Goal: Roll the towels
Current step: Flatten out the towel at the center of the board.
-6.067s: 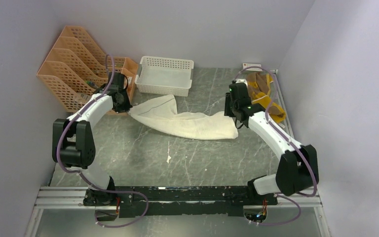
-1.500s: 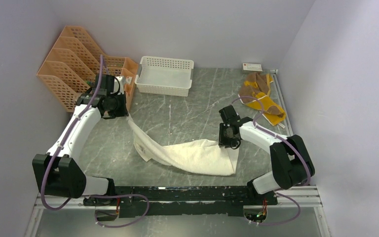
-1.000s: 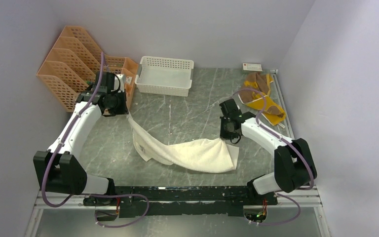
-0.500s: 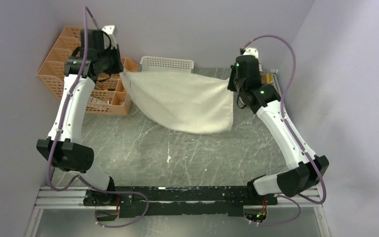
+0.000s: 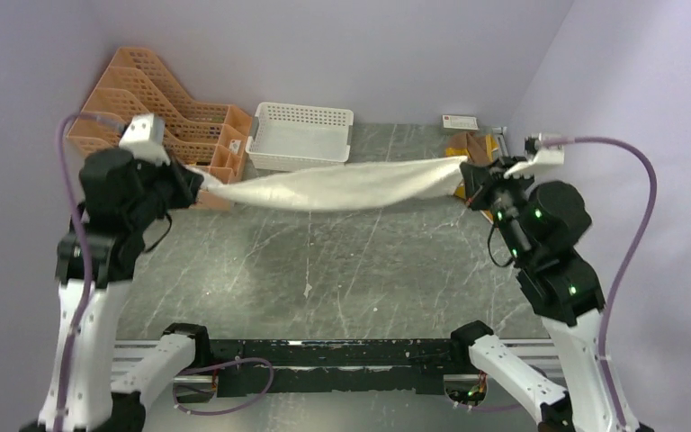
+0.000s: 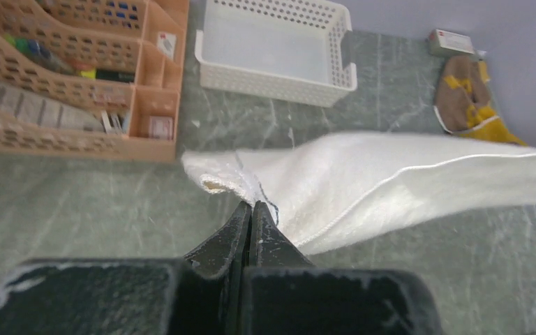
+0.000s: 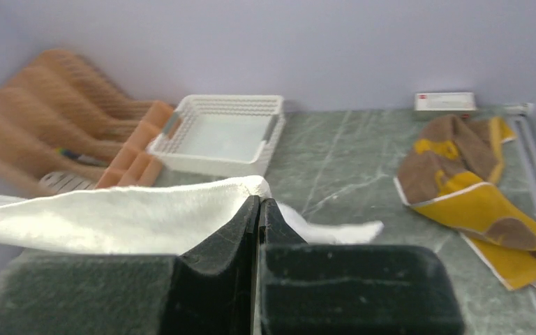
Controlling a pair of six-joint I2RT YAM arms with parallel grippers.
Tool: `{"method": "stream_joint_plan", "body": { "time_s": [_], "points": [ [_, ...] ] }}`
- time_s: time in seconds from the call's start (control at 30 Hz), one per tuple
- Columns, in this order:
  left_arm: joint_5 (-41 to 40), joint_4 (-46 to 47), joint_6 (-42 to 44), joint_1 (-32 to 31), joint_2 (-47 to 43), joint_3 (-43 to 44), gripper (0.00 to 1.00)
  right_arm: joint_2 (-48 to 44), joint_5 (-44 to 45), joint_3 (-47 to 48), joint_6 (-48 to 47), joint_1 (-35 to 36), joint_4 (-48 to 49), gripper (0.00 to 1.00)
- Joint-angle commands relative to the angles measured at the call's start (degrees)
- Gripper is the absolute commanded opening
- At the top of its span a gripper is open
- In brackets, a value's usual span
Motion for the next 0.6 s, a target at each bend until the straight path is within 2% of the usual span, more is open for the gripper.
{"method": "stream_joint_plan", "body": {
  "time_s": [0.0, 0.1, 0.23, 0.4, 0.57],
  "points": [
    [3.5, -0.1, -7.9, -0.2, -12.7, -8.6, 0.07, -8.1, -14.3, -4.5, -0.2, -0.3, 1.7, 0.0],
    [1.9, -5.7, -8.0, -0.2, -17.8, -7.8, 0.07, -12.5, -14.1, -5.3, -0.6, -0.7, 1.2, 0.0],
    [4.8, -8.1, -6.6, -0.1, -15.6, -6.3, 0.07, -10.8, -12.2, -5.1, -2.2, -1.0, -0.9, 0.0],
    [10.7, -4.0, -4.5, -0.1, -5.0, -12.6, 0.07, -5.2, -5.0, -10.8, 0.8, -1.0, 1.1, 0.0],
    [7.9, 7.9, -5.0, -0.2, 5.3, -19.8, 0.07, 7.6, 1.0, -18.4, 3.8, -1.1, 7.0, 0.0]
  ]
}}
